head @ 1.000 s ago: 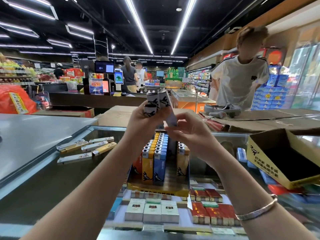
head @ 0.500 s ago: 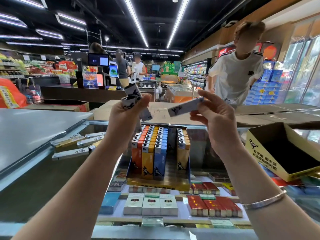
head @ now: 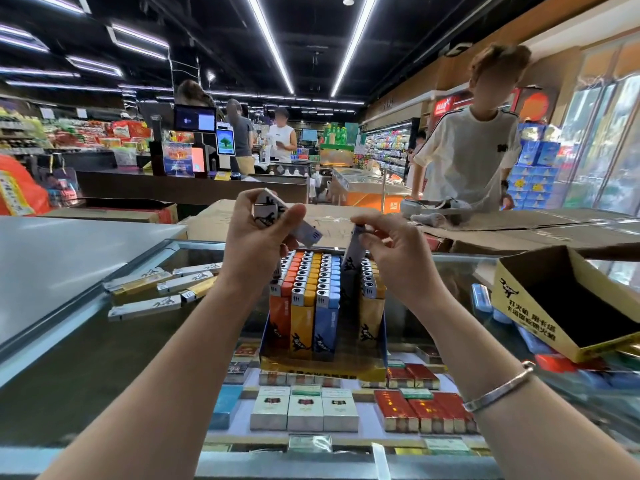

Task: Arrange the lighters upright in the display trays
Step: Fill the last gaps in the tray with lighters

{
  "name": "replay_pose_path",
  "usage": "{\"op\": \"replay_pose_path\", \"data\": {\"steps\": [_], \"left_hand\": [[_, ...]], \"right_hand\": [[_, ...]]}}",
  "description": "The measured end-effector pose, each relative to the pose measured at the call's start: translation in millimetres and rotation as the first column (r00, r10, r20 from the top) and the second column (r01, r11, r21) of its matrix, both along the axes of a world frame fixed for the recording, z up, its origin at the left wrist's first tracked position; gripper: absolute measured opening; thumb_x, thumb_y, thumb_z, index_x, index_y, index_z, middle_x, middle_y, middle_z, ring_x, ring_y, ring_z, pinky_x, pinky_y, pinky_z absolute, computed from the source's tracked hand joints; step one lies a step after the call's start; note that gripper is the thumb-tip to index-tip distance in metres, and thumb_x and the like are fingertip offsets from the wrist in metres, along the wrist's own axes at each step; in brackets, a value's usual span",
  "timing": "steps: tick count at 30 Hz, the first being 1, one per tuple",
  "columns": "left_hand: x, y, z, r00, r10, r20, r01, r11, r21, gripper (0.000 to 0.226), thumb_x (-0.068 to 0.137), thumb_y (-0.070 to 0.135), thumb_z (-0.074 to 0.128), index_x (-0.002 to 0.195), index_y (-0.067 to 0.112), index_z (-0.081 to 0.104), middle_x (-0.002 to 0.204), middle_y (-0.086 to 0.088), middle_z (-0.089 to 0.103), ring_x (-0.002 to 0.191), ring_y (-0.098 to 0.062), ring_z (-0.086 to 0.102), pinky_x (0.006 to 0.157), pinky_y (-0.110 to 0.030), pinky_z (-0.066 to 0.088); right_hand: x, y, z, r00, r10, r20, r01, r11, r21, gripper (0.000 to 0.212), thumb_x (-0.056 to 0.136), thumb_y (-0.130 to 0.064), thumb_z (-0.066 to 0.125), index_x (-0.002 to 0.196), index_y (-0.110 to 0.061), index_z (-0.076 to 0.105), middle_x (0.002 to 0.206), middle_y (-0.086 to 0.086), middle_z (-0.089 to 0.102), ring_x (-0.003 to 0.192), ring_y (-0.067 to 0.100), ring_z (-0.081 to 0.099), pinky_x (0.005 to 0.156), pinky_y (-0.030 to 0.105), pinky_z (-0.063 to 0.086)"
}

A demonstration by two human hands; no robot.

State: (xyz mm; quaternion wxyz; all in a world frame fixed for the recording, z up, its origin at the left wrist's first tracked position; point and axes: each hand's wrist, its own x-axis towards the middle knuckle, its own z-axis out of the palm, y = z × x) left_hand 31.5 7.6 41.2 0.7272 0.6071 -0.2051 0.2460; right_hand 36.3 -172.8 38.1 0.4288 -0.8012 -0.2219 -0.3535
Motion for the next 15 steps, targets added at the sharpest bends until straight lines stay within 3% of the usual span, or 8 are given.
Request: {"op": "replay_pose_path", "data": {"steps": [6,12,15], "left_hand": [[2,1,0,1.000,0.014,0.009,-0.014,1.000,-0.023,0.023,0.073,0.024,0.065,0.091,0.021,0.051,0.081,-0.005,0.060,0.057,-0.005,0.062,0.047,-0.014,0.045],[2,3,1,0.999,0.023,-0.035,-0.023,1.000,-0.012,0.020,0.071,0.031,0.067,0.085,0.020,0.058,0.070,0.004,0.069,0.059,-0.011,0.067,0.045,-0.017,0.045],[2,4,1,0.997,0.047,-0.055,-0.047,0.999,0.001,0.024,0.070,0.037,0.067,0.086,0.021,0.057,0.070,0.007,0.070,0.062,-0.012,0.068,0.046,-0.017,0.046]], "right_hand": [[9,4,0,0.992,-0.092,-0.088,0.078,0.986,-0.145,0.027,0.083,0.006,0.058,0.105,-0.004,0.070,0.091,-0.001,0.062,0.073,-0.002,0.050,0.066,0.000,0.039],[13,6,3,0.970,-0.148,-0.190,0.095,0.960,-0.264,0.016,0.077,0.004,0.064,0.088,-0.003,0.072,0.082,0.010,0.069,0.070,0.015,0.059,0.062,0.019,0.047],[15,8,4,0.958,-0.179,-0.223,0.100,0.941,-0.323,0.014,0.076,0.006,0.063,0.083,-0.003,0.072,0.079,0.010,0.069,0.069,0.016,0.060,0.058,0.019,0.049]]}}
